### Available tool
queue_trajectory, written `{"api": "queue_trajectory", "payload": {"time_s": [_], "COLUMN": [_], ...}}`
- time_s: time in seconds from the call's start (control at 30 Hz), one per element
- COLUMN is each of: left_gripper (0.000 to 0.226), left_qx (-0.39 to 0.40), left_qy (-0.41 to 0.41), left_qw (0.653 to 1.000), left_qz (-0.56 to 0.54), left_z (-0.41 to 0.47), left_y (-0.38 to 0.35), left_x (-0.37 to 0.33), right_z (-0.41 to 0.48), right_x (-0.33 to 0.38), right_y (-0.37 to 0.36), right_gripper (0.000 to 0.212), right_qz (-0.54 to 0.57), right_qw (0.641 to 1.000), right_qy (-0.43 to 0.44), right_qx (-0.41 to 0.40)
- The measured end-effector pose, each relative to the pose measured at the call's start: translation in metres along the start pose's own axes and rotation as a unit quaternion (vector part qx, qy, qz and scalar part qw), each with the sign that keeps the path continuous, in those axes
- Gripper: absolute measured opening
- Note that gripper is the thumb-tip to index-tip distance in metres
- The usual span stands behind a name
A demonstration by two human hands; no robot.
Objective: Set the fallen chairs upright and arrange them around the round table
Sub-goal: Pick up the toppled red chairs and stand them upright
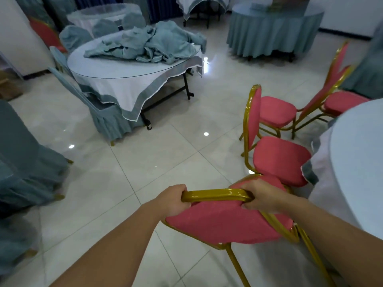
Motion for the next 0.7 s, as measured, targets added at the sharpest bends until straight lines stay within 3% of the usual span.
{"api": "queue_trajectory", "payload": {"time_s": [0.2, 0.4, 0.7], "left_gripper": [0.021, 0.026, 0.030], "left_qx": [0.032, 0.085, 0.099], "left_qy": [-0.133, -0.258, -0.340], "left_qw": [0.990, 0.958, 0.920], "left_qz": [0.045, 0.090, 0.167], "left_z": [0.044, 0.061, 0.067], "left_y": [0.046, 0.047, 0.036], "left_x": [-0.058, -0.104, -0.139], "right_z": [-0.041, -0.079, -0.107], "right_x": [-0.028, -0.027, -0.006], "right_y": [0.018, -0.019, -0.104], "right_gripper": [0.018, 0.026, 0.019], "right_qz": [0.065, 0.108, 0.163], "right_qw": [0.986, 0.958, 0.911], "right_qy": [-0.131, -0.238, -0.361], "right_qx": [-0.086, -0.115, -0.115]}}
Point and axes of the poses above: each hand's wrist, its own z-axis towards the middle knuckle, its own y-axis out of the back of the hand, x = y × z, the point moved 3 cm from there along z, towards the middle knuckle, and after that the axes turned 15 degrees about x, right-handed, at the moved point
